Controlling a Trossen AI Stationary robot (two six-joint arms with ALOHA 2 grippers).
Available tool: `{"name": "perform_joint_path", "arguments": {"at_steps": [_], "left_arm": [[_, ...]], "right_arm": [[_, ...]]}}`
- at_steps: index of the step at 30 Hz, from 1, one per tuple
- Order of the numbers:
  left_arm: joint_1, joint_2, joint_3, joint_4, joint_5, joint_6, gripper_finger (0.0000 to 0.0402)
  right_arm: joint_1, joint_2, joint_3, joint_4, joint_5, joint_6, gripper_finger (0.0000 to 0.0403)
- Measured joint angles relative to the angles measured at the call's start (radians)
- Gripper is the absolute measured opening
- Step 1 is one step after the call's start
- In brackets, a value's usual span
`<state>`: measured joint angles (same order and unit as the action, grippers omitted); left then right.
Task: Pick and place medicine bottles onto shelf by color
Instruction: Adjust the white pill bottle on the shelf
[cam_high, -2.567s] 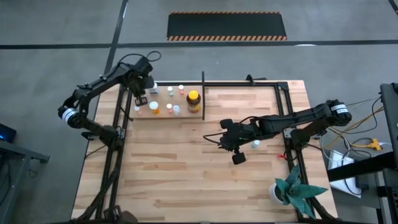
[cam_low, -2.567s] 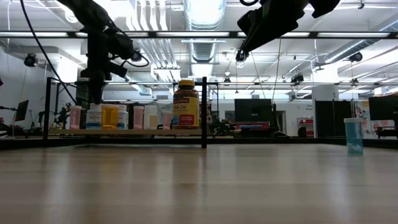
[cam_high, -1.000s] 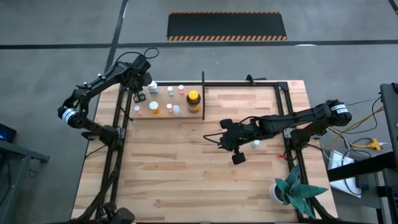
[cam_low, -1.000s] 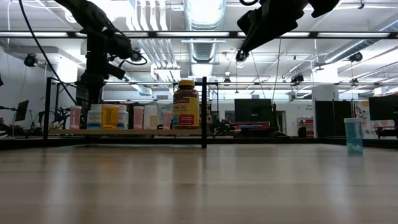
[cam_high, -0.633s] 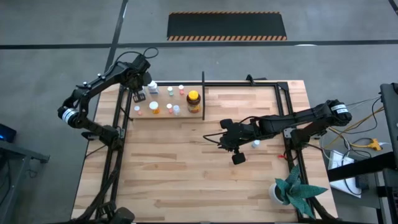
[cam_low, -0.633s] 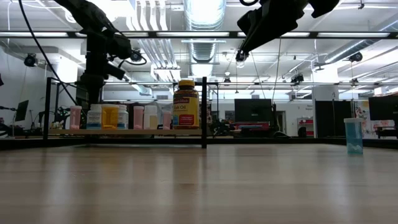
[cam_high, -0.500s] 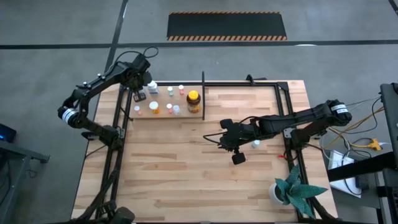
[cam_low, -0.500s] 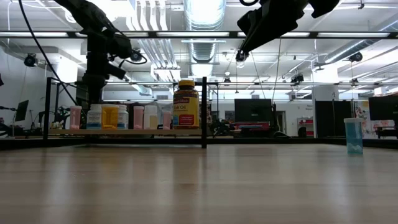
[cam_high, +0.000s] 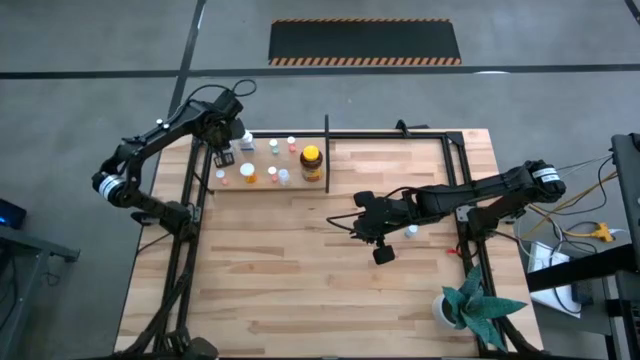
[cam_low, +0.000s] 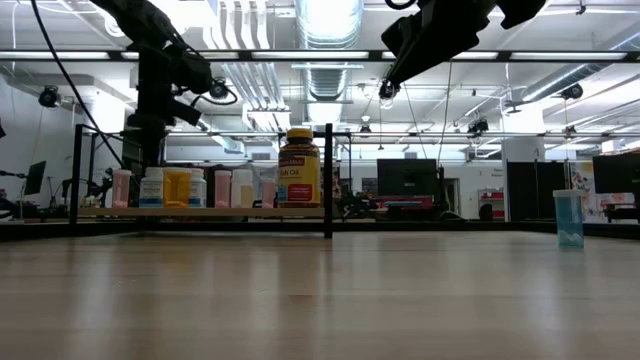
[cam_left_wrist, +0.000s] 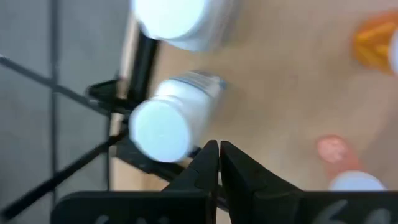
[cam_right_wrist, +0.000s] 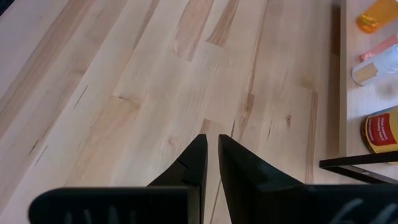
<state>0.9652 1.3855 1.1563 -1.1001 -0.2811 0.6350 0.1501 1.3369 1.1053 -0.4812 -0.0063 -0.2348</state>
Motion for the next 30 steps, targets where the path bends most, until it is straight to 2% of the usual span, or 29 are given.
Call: {"name": "perform_joint_path", "arguments": {"at_steps": [2, 8, 13, 16, 30], "left_arm": [[0.003, 0.009, -0.001, -0.007, 0.038, 0.0, 0.0], [0.004, 0.056, -0.002, 0.034, 0.031, 0.0, 0.0], [0.004, 0.108, -0.001, 0.037, -0.08, 0.001, 0.0], [0.004, 0.125, -0.001, 0.037, -0.097, 0.001, 0.0], [-0.001, 0.091, 0.007, 0.045, -0.091, 0.0, 0.0]], "right_arm": [[0.0, 0.0, 0.0, 0.0, 0.0, 0.0, 0.0031], [0.0, 0.0, 0.0, 0.0, 0.0, 0.0, 0.0031], [0.0, 0.0, -0.001, 0.0, 0.0, 0.0, 0.0031], [0.0, 0.0, -0.001, 0.0, 0.0, 0.007, 0.0031], [0.0, 0.0, -0.012, 0.001, 0.0, 0.007, 0.0031]]}}
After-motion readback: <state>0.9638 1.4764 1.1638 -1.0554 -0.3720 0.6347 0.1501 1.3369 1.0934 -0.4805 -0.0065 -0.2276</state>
